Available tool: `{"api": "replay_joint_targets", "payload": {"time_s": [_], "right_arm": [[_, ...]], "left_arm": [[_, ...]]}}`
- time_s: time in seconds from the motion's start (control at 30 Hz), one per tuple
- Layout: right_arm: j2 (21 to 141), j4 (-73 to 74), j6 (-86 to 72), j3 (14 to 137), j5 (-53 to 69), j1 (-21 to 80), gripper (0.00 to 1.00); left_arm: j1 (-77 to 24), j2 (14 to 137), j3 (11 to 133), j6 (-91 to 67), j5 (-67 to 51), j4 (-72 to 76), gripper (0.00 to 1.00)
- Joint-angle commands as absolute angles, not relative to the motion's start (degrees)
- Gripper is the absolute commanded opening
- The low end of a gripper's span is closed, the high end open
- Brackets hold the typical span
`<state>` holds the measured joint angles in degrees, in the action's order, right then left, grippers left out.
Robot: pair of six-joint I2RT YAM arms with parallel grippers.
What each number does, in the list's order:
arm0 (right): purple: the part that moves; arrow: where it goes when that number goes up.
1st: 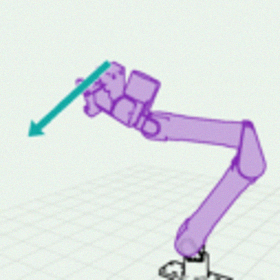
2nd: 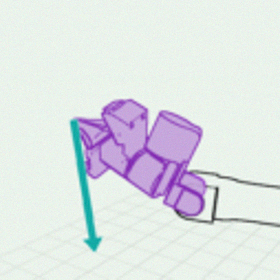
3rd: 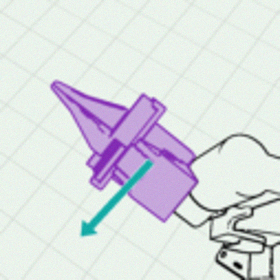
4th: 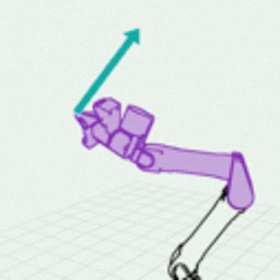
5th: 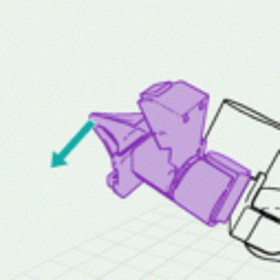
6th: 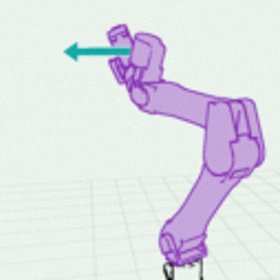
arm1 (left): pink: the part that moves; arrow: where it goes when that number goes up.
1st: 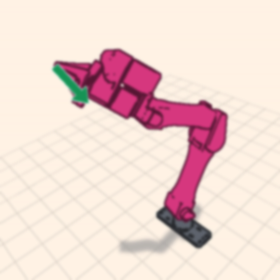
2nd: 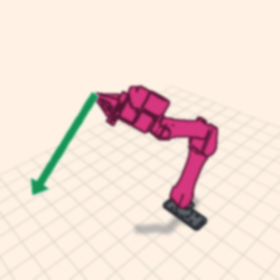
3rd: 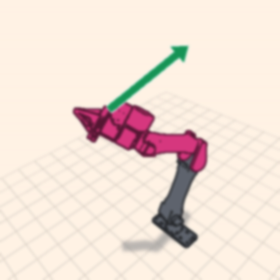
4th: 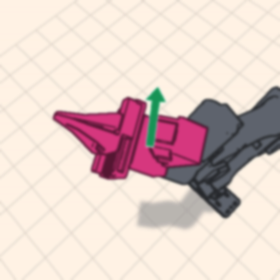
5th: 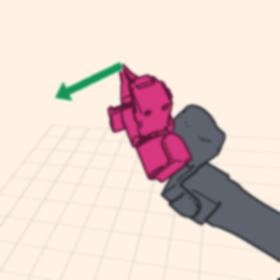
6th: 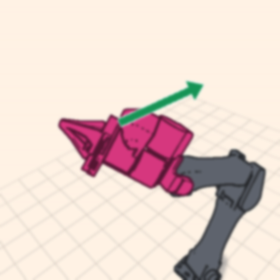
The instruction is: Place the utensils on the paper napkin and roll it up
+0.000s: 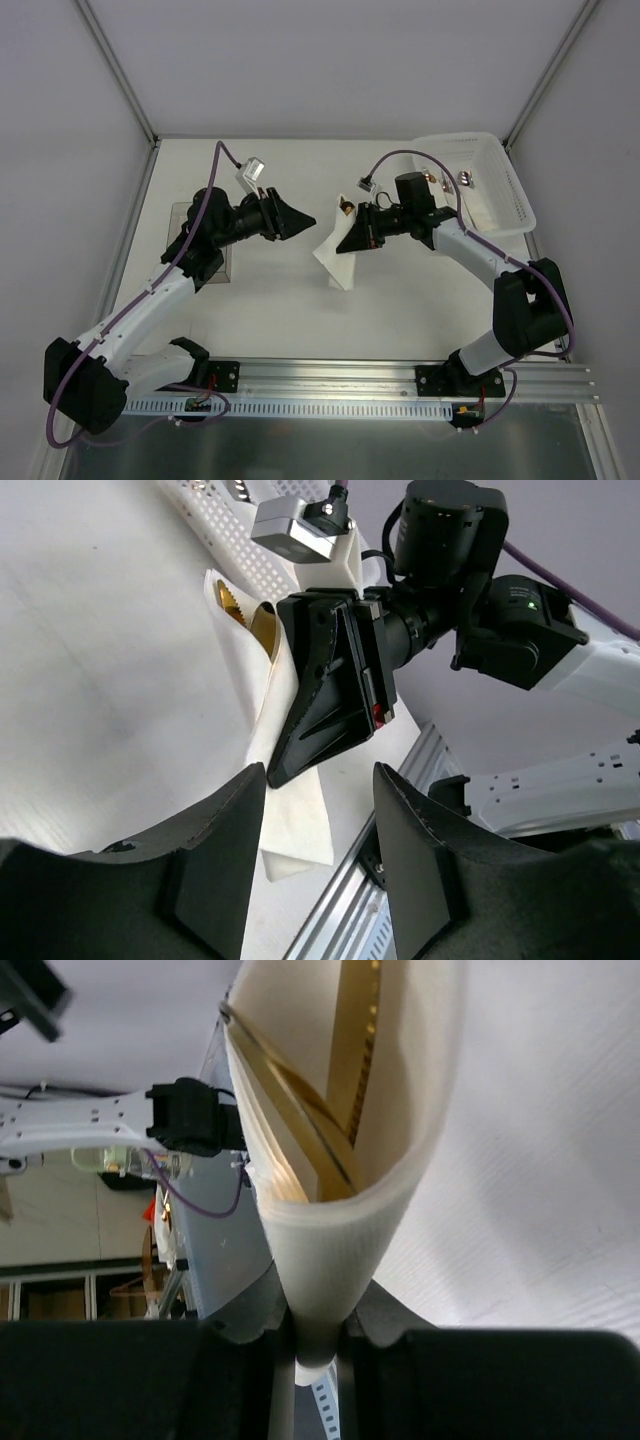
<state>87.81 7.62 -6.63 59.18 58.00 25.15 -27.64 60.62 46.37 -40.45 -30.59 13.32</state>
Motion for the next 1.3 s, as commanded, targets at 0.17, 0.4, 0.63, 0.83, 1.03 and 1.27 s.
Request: {"api": "replay_joint_targets", "payload": {"time_s": [0.17,0.4,0.63,0.83,1.03,1.27], "right_arm": [[83.5,3.25,-18.18,58.97,45.88,25.31,0.0],[82.79,3.43,-20.47,60.12,45.09,27.24,0.0],[82.18,0.8,-21.62,59.06,46.67,28.12,0.0],[82.0,-1.3,-22.76,58.8,48.33,28.39,0.0],[81.83,-6.14,-26.01,57.48,50.88,28.3,0.0],[81.74,-10.98,-29.44,56.25,52.91,28.39,0.0]], "left_arm": [[-33.22,61.87,48.25,-33.84,-24.09,3.52,0.43],[-36.21,65.39,50.01,-32.17,-21.88,3.43,0.36],[-37.35,69.34,51.42,-31.46,-21.8,3.43,0.34],[-37.53,71.19,52.03,-31.55,-22.41,3.43,0.35],[-37.53,71.89,51.5,-31.9,-22.5,3.43,0.36],[-37.53,72.25,51.5,-32.25,-23.99,3.95,0.37]]}}
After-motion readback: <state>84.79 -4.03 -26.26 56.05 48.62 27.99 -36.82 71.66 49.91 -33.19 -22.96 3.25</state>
